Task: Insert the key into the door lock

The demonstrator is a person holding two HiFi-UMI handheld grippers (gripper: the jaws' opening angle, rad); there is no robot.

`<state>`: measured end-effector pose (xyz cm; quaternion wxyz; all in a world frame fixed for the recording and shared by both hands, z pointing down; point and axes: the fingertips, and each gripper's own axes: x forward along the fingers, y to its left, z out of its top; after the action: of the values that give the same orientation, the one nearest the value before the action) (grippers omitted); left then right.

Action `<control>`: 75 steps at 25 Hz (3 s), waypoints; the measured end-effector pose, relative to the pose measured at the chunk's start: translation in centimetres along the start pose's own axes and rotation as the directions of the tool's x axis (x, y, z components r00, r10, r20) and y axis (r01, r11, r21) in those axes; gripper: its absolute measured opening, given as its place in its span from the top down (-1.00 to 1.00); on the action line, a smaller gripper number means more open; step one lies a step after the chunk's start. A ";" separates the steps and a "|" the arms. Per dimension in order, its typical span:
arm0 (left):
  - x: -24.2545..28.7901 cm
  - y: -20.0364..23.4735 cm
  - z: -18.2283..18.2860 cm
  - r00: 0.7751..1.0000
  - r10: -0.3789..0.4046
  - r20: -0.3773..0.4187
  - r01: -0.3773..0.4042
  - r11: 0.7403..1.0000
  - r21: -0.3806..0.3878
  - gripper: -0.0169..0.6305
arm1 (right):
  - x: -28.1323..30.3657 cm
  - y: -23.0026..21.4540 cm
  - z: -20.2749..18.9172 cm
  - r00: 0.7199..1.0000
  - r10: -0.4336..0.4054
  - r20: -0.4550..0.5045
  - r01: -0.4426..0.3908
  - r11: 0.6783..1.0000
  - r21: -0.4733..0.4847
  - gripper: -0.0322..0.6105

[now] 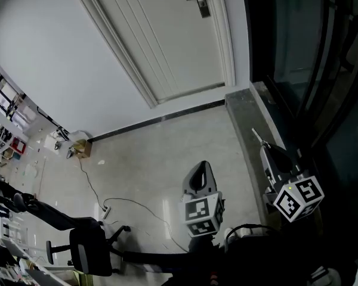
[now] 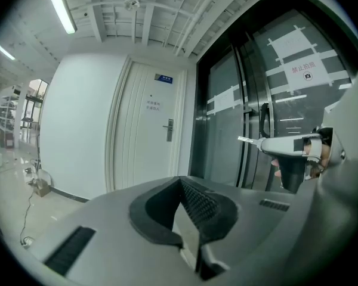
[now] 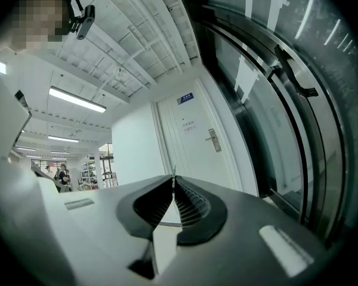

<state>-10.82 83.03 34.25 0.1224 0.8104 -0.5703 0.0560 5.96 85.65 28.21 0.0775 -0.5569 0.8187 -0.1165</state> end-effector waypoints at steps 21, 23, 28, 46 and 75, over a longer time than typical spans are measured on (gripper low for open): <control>9.7 9.1 -2.0 0.998 0.048 -0.047 -0.051 0.996 -0.070 0.94 | 12.7 -1.7 -2.5 1.000 -0.007 -0.003 0.007 1.000 -0.030 0.86; 12.3 9.5 -1.4 0.998 0.053 -0.043 -0.055 0.996 -0.068 0.94 | 15.0 -3.2 -2.3 1.000 0.002 -0.005 -0.002 1.000 -0.031 0.86; 18.4 10.3 0.4 0.997 0.062 -0.050 -0.065 0.995 -0.074 0.94 | 20.8 -6.2 -1.4 0.999 0.024 -0.023 -0.025 0.999 -0.033 0.86; 32.0 10.2 5.3 0.996 0.085 0.006 -0.085 0.994 -0.075 0.94 | 32.1 -13.9 1.9 0.997 0.076 -0.011 -0.077 0.996 -0.053 0.86; 53.5 21.3 12.5 0.999 -0.041 0.006 0.041 0.999 -0.008 0.94 | 55.6 -18.1 2.5 0.999 -0.026 0.031 0.027 0.999 -0.045 0.86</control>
<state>-13.04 24.23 37.44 0.1253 0.8215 -0.5541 0.0487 2.34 27.29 30.94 0.0758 -0.5709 0.8125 -0.0906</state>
